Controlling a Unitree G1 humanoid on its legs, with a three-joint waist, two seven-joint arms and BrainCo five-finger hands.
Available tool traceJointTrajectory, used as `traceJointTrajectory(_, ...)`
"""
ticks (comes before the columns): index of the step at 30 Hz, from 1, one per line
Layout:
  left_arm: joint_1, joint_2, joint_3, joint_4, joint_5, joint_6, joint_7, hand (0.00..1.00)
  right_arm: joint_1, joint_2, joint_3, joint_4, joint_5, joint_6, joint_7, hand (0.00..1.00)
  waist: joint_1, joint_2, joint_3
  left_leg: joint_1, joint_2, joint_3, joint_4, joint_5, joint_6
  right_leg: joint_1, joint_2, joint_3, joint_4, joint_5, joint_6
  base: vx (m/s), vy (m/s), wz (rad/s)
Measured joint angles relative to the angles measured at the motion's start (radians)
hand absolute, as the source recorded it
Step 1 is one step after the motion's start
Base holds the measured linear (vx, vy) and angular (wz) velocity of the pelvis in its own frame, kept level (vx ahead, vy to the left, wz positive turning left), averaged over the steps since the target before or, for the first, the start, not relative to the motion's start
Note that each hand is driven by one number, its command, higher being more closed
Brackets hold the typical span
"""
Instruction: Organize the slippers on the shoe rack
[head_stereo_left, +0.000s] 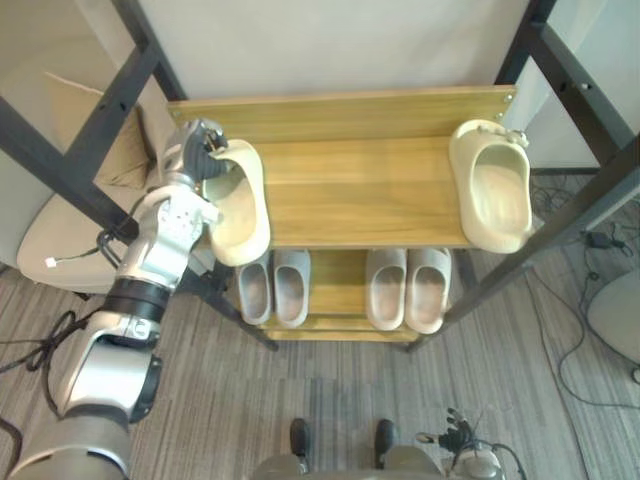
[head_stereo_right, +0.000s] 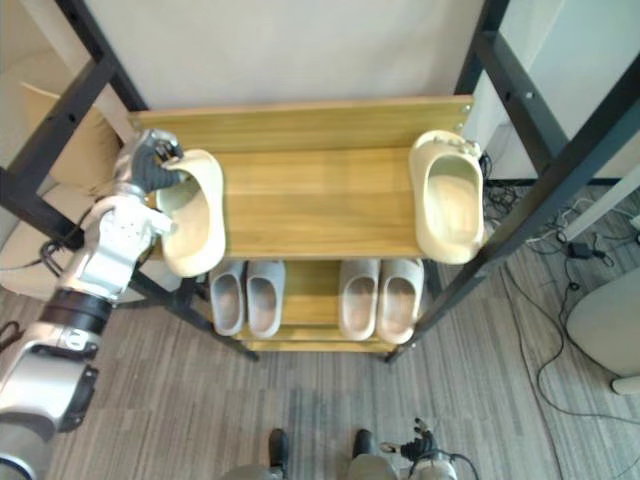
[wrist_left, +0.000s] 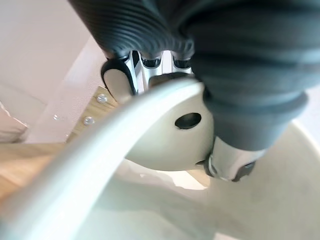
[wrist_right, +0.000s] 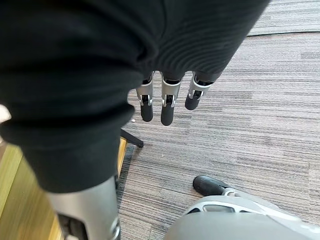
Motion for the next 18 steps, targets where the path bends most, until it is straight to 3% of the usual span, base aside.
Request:
traceJointTrajectory(11, -0.077, -0.072, -0.094, 0.0, -0.038, -0.018, 0.015, 1.0, -0.02, 0.0, 0.007, -0.001, 0.0, 0.0, -0.012, 0.0, -0.023, 0.002, 0.001, -0.001, -0.003, 0.038, 0.0, 0.0, 0.001, -0.006, -0.001, 0.033, -0.029, 0.025, 0.002, 0.0, 0.012, -0.1)
traceJointTrajectory(18, -0.173, -0.113, -0.129, 0.0, -0.036, -0.024, 0.018, 1.0, -0.024, 0.0, 0.005, -0.035, 0.001, 0.0, -0.019, 0.0, -0.048, 0.014, 0.008, -0.037, 0.001, 0.111, 0.0, 0.0, 0.001, -0.084, 0.005, 0.119, -0.029, 0.053, 0.004, -0.01, 0.01, -0.33)
